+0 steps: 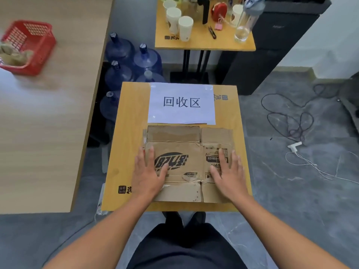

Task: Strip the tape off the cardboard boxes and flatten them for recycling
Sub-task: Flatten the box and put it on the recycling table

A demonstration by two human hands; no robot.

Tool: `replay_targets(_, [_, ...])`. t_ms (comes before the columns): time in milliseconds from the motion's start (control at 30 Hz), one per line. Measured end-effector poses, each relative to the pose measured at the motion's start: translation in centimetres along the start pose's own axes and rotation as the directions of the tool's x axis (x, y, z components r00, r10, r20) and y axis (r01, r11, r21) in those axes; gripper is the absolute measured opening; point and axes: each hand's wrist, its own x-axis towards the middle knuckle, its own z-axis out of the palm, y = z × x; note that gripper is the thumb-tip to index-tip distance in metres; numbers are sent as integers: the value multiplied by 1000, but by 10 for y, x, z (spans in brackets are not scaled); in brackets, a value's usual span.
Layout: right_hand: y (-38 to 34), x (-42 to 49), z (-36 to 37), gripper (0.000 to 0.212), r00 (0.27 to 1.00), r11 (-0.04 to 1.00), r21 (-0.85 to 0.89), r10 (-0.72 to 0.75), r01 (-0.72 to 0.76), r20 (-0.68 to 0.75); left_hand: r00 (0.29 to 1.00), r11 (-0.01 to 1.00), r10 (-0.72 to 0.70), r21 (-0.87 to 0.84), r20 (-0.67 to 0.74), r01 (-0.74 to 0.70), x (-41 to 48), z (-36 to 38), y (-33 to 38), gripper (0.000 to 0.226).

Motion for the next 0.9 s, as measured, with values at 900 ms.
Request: replay_targets(900, [-262, -139, -54, 60, 347, 358, 19, -915, 933, 205, 723, 894, -449, -267, -526, 361, -225, -163, -86, 56])
